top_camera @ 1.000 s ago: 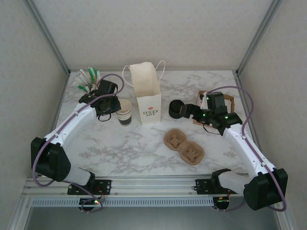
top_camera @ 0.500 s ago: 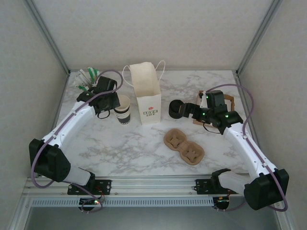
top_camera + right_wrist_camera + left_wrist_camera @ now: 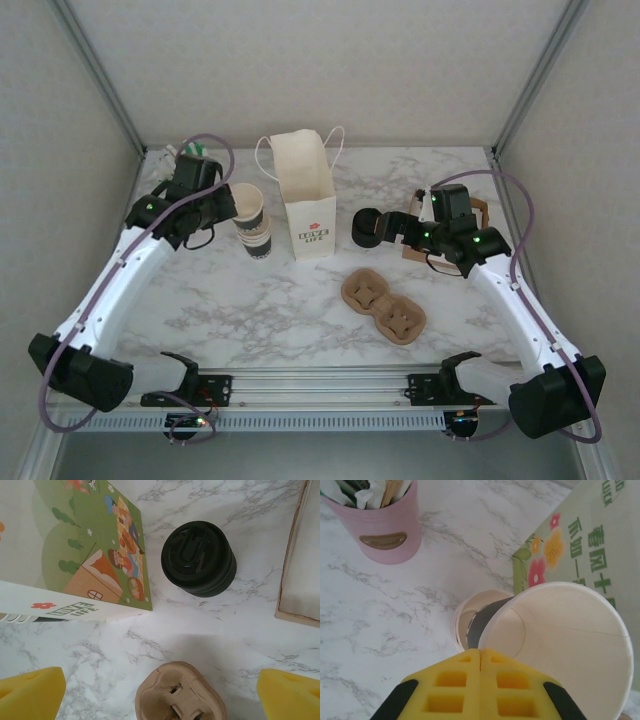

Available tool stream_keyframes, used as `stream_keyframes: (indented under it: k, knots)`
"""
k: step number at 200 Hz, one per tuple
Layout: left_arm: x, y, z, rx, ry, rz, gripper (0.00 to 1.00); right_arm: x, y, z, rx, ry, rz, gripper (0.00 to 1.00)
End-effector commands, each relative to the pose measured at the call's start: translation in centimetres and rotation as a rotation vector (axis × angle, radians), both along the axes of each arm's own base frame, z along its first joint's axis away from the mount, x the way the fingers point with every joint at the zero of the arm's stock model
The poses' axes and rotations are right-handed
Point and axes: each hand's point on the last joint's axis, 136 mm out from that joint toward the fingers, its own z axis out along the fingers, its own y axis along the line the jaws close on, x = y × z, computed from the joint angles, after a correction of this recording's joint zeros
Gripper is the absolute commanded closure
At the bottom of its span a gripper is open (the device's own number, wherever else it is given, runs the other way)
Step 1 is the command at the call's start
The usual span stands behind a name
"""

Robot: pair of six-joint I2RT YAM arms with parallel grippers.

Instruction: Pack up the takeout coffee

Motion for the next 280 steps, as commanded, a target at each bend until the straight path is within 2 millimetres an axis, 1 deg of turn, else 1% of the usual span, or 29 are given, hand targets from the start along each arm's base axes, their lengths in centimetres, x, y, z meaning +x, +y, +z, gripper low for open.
stream_keyframes:
  k: [1,14,32,56,75,96,113,139,158,181,208,224,243,275,280]
  knots:
    - [-2.8,0.0,0.2,-0.014,0.036,-0.034,1.0,-0.2,0.0,1.5,-0.014,-0.038,0.015,0.01]
    - [-3.7,-0.1,0.4,-0.04,0.033,-0.048,1.0,-0.3,-0.1,1.4,-0.017,-0.033,0.01,0.01]
    - [-4.7,-1.6,0.2,-0.109,0.037,-0.107,1.0,-0.3,-0.2,1.3,-0.02,-0.031,0.006,0.01]
    - [-5.7,-3.9,-1.8,-0.161,0.076,-0.17,1.0,-0.3,-0.3,1.0,-0.025,-0.019,-0.004,0.01]
    - [-6.8,-6.8,-3.6,-0.187,0.103,-0.227,1.0,-0.4,-0.4,0.9,-0.024,-0.013,-0.011,0.01]
    - [-8.4,-10.8,-5.4,-0.184,0.133,-0.308,1.0,-0.6,-0.7,0.7,-0.03,-0.008,-0.024,0.01]
    - [-9.7,-13.7,-7.1,-0.153,0.155,-0.361,1.0,-0.7,-0.9,0.7,-0.034,-0.006,-0.036,0.01]
    - [-11.0,-16.6,-9.2,-0.095,0.173,-0.408,1.0,-1.1,-1.2,0.5,-0.029,-0.003,-0.05,0.01]
    - [-11.5,-17.4,-10.2,-0.058,0.179,-0.417,1.0,-1.3,-1.3,0.5,-0.025,-0.002,-0.054,0.01]
    - [-11.9,-17.7,-11.9,-0.027,0.201,-0.421,1.0,-1.5,-1.3,0.4,-0.028,0.002,-0.054,0.01]
    - [-12.4,-18.5,-13.9,-0.043,0.226,-0.435,1.0,-1.6,-1.3,-0.1,-0.025,0.017,-0.057,0.01]
    - [-12.5,-18.5,-14.9,-0.028,0.24,-0.427,1.0,-1.7,-1.3,-0.6,-0.023,0.028,-0.061,0.01]
    - [-12.4,-18.4,-15.4,-0.011,0.241,-0.408,1.0,-1.8,-1.3,-1.3,-0.023,0.04,-0.059,0.01]
    - [-12.2,-18.5,-16.1,0.0,0.244,-0.397,1.0,-1.7,-1.0,-1.5,-0.015,0.05,-0.049,0.01]
    - [-12.3,-18.5,-16.2,0.006,0.249,-0.398,0.96,-1.7,-1.0,-1.5,-0.017,0.05,-0.047,0.01]
